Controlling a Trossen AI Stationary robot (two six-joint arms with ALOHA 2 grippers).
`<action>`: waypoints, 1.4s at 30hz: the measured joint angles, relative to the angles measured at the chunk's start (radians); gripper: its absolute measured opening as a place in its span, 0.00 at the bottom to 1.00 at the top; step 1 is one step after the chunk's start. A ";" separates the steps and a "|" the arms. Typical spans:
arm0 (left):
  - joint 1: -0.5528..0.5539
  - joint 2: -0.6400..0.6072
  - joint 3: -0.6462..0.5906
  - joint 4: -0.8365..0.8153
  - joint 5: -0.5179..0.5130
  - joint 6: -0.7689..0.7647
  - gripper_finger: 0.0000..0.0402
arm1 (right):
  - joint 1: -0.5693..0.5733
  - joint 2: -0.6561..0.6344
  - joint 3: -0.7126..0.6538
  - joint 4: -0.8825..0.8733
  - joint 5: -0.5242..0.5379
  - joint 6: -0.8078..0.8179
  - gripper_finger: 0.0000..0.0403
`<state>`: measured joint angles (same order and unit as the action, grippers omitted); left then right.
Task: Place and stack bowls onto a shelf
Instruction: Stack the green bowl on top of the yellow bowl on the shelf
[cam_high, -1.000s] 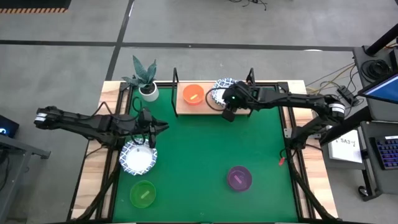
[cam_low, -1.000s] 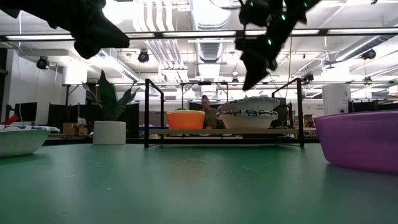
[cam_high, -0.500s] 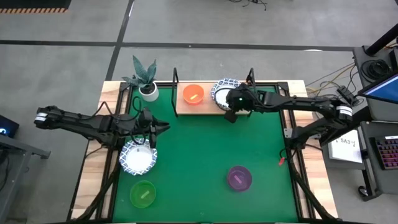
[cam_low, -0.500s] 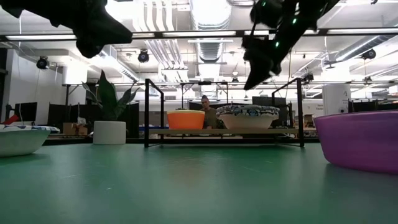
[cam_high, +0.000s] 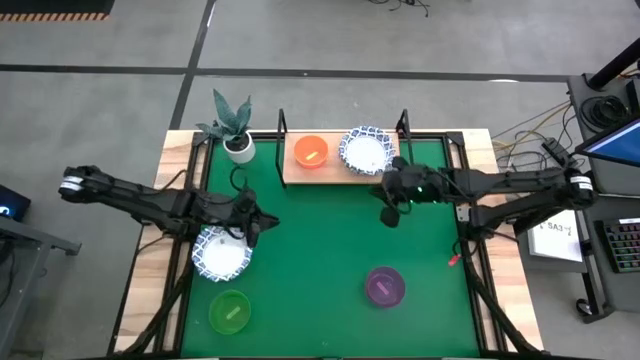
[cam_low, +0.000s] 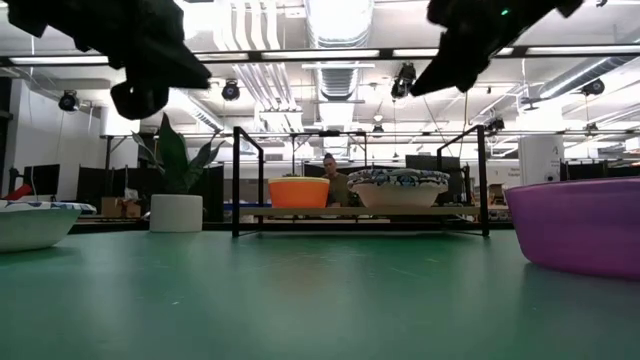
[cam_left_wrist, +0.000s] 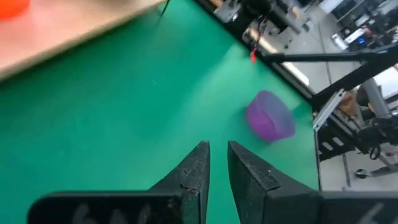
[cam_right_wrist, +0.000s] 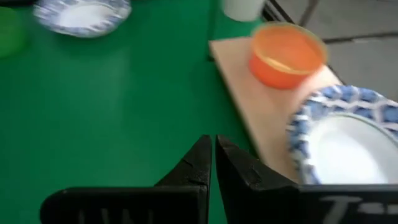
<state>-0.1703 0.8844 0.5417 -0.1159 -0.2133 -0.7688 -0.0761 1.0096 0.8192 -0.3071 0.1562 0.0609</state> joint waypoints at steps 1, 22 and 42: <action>0.000 0.016 0.004 -0.007 0.014 -0.012 0.10 | 0.020 -0.014 -0.012 0.009 0.000 0.006 0.03; -0.352 0.577 0.610 -0.861 0.421 0.172 0.10 | 0.124 -0.022 -0.044 0.060 0.003 -0.019 0.03; -0.479 0.824 0.667 -0.925 0.329 0.261 0.34 | 0.124 -0.005 -0.044 0.088 0.000 -0.036 0.03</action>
<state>-0.6491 1.7086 1.2084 -1.0413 0.1162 -0.5081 0.0483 1.0050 0.7757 -0.2188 0.1566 0.0246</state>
